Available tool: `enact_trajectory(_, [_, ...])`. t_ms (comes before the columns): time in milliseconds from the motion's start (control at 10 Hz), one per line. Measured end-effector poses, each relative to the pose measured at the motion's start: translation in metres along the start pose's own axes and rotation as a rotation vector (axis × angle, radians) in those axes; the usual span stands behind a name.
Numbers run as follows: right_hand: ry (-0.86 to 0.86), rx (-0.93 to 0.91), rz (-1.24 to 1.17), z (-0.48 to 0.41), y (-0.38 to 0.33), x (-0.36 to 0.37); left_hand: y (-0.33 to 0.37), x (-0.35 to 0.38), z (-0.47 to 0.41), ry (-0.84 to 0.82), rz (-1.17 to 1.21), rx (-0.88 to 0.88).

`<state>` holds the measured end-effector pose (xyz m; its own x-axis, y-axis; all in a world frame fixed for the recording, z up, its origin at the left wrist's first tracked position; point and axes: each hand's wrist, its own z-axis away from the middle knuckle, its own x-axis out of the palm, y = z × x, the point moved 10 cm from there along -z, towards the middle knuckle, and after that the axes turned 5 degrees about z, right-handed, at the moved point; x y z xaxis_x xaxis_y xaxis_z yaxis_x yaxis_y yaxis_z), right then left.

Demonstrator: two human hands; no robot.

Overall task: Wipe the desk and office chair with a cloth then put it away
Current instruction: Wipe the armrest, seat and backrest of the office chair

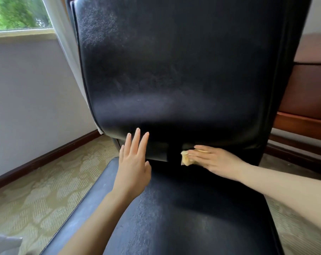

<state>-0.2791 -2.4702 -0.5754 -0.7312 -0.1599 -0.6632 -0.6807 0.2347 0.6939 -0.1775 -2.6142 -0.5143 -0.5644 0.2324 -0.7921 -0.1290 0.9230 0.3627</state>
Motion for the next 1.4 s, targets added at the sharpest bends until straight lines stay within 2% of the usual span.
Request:
enact_trajectory(100, [-0.076,0.093,-0.129,0.031,0.016,0.004,0.024,0.010,-0.005,-0.020,-0.030,0.045])
enact_trajectory(200, [-0.031,0.024,0.576,0.080,0.033,-0.006,0.063,0.018,-0.013,-0.003,-0.030,0.100])
enact_trajectory(300, [0.076,-0.084,0.701,0.095,0.035,-0.020,0.085,0.017,-0.018,0.045,-0.021,0.135])
enact_trajectory(400, [0.136,-0.121,0.657,0.103,0.066,-0.052,0.117,0.014,-0.024,0.109,0.031,0.184])
enact_trajectory(500, [0.123,-0.189,0.574,0.103,0.073,-0.068,0.131,0.016,-0.027,0.119,0.073,0.189])
enact_trajectory(600, [0.291,-0.123,0.577,0.096,0.096,-0.105,0.140,0.026,-0.027,0.076,0.113,0.172])
enact_trajectory(700, [0.364,0.054,0.541,0.084,0.125,-0.135,0.144,0.030,-0.025,0.053,0.110,0.175])
enact_trajectory(800, [0.408,0.370,0.449,0.063,0.182,-0.173,0.148,0.031,-0.025,0.045,0.105,0.167])
enact_trajectory(1000, [0.364,0.699,0.030,0.029,0.239,-0.193,0.153,0.022,-0.028,0.049,0.127,0.130])
enact_trajectory(1100, [0.375,0.753,-0.031,0.020,0.229,-0.188,0.153,0.017,-0.029,0.062,0.150,0.102])
enact_trajectory(1400, [0.419,0.388,0.209,0.029,0.146,-0.167,0.157,-0.003,-0.031,0.146,0.258,0.024])
